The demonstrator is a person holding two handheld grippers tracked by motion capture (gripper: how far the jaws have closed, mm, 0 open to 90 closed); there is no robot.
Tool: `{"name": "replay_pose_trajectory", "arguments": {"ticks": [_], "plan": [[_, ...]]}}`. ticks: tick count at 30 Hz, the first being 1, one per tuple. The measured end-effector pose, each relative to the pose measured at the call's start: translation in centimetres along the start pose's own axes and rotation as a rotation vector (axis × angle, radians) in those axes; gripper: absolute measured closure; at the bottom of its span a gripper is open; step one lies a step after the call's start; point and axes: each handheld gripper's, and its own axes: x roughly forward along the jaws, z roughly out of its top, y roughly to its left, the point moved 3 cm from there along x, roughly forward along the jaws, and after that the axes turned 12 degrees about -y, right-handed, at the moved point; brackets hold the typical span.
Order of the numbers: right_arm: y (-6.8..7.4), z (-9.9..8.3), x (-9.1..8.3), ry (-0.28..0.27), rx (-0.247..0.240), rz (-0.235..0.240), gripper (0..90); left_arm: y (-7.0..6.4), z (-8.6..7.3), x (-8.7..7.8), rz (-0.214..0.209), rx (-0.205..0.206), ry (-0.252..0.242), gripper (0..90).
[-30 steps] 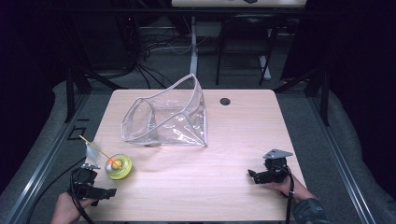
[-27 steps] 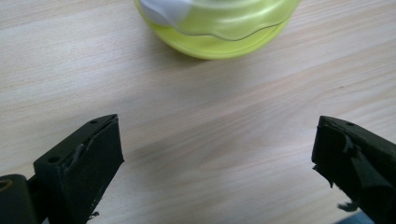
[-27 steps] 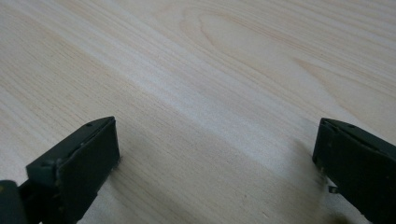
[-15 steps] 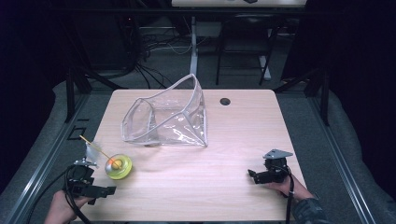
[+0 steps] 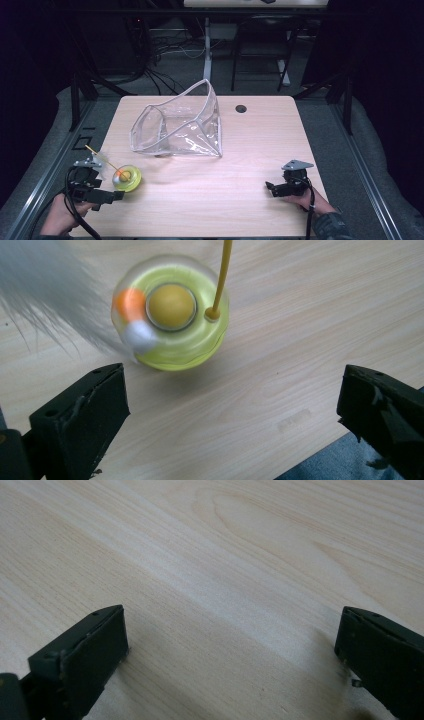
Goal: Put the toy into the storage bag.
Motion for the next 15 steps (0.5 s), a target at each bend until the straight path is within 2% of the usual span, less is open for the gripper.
{"name": "replay_pose_trajectory", "arguments": {"ticks": [6,15], "plan": [[0.0,0.0,0.0,-0.004,0.003,-0.002,0.0,0.4,1.9,-0.7,0.013,0.012,-0.012,0.2],[0.0,0.0,0.0,0.0,-0.001,0.0,0.0,0.2,3.2,-1.2,0.003,0.022,-0.017,0.8]]}}
